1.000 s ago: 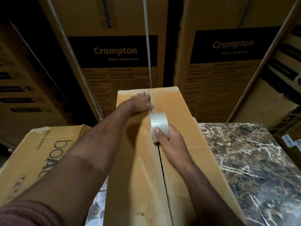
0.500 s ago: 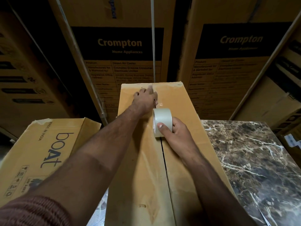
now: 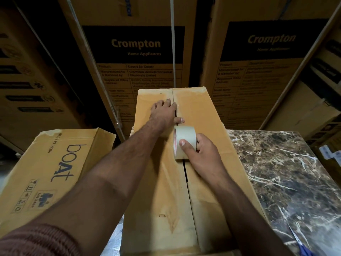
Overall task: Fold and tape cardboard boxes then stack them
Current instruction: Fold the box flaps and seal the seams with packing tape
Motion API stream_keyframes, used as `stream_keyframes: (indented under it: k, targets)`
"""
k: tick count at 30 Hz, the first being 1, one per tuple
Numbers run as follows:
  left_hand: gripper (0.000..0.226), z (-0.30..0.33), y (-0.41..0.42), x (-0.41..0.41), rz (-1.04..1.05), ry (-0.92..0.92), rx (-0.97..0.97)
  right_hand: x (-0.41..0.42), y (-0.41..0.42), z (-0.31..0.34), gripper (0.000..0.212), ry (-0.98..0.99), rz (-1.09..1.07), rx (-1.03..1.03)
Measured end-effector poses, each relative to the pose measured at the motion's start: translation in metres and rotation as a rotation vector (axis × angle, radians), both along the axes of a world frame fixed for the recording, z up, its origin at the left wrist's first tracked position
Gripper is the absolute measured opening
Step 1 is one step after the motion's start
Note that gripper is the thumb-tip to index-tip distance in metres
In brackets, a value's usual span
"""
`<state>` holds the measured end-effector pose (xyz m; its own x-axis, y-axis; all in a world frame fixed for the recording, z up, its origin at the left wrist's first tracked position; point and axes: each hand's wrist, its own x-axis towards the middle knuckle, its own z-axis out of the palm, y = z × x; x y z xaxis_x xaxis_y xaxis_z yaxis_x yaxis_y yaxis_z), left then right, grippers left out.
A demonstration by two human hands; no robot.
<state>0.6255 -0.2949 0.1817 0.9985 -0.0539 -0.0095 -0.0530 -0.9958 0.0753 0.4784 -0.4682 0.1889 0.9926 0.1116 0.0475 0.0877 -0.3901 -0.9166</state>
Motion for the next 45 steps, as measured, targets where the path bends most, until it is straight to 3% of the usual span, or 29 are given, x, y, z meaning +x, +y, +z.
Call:
stream_keyframes:
  k: [3, 6, 10, 14, 18, 23, 29, 35, 41, 45]
  targets:
    - [0.064, 0.003, -0.005, -0.012, -0.021, -0.110, 0.018, -0.011, -0.002, -0.002, 0.023, 0.007, -0.022, 0.056]
    - [0.062, 0.010, -0.001, -0.021, -0.075, -0.027, 0.023, -0.010, -0.003, -0.003, 0.032, 0.012, 0.008, 0.033]
    - [0.092, 0.009, 0.001, -0.028, -0.116, 0.257, 0.084, -0.018, -0.004, -0.007, 0.031, -0.026, 0.053, -0.057]
    - [0.100, 0.004, -0.002, -0.035, -0.063, 0.228, 0.078, -0.025, -0.007, -0.005, 0.025, -0.050, 0.055, -0.102]
    - [0.075, 0.000, -0.006, -0.042, -0.064, 0.118, -0.007, -0.044, -0.018, 0.002, 0.026, -0.083, 0.063, -0.113]
    - [0.062, 0.006, -0.004, -0.053, -0.043, 0.040, -0.001, -0.065, -0.017, -0.002, 0.023, -0.040, 0.066, 0.031]
    - [0.086, 0.027, -0.002, -0.073, -0.056, 0.374, 0.032, -0.071, -0.023, -0.006, 0.027, 0.005, 0.112, 0.021]
    - [0.091, 0.012, -0.021, -0.085, 0.056, 0.306, 0.052, -0.078, -0.029, -0.003, 0.033, 0.015, 0.144, -0.033]
    - [0.052, -0.001, -0.019, -0.104, -0.035, 0.077, 0.029, -0.105, -0.032, -0.003, 0.024, 0.021, 0.151, 0.022]
    - [0.055, 0.007, -0.018, -0.104, -0.062, 0.096, 0.012, -0.104, -0.035, -0.004, 0.019, 0.066, 0.129, 0.136]
